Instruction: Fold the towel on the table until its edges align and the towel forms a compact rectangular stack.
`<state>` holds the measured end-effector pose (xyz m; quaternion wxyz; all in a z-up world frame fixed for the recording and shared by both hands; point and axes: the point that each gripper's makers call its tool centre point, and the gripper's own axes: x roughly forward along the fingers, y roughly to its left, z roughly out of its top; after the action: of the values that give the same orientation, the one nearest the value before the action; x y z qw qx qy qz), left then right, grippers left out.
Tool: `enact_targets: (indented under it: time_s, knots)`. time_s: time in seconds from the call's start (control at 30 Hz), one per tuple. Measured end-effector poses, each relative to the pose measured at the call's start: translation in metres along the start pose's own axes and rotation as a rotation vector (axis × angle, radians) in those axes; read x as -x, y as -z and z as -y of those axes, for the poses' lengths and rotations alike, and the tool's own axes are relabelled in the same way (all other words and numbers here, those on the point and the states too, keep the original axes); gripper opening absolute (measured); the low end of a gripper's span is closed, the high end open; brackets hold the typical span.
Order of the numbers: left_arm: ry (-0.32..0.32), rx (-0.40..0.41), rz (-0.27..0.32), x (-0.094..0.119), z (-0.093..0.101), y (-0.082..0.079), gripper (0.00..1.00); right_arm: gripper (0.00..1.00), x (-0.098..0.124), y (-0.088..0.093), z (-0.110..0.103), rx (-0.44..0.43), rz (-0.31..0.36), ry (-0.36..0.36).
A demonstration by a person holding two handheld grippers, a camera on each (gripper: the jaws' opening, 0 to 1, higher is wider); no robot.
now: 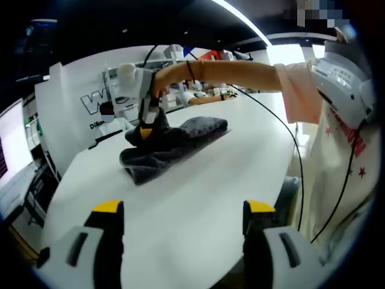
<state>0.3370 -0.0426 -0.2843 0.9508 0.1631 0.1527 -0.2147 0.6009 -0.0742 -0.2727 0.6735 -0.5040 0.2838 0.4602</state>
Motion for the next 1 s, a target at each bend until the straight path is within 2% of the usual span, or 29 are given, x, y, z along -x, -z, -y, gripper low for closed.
enact_targets:
  time_s: [0.1,0.53,0.7,0.87,1.0]
  knots:
    - [-0.002,0.006,0.004,0.000,0.000,0.001,0.85,0.13,-0.002,-0.004,0.000,0.001,0.003,0.013]
    - [-0.011,0.018,0.012,0.003,0.000,0.001,0.85,0.14,-0.026,-0.003,-0.019,0.009,-0.029,-0.031]
    - [0.001,0.012,0.014,0.004,0.002,-0.001,0.85,0.17,-0.022,-0.013,-0.027,-0.011,0.000,-0.066]
    - [-0.015,0.020,0.015,0.007,-0.004,0.001,0.85,0.22,-0.016,-0.027,-0.034,0.011,0.028,-0.081]
    - [-0.018,0.022,0.011,0.009,-0.006,0.002,0.84,0.23,-0.015,-0.031,-0.038,0.028,0.030,-0.088]
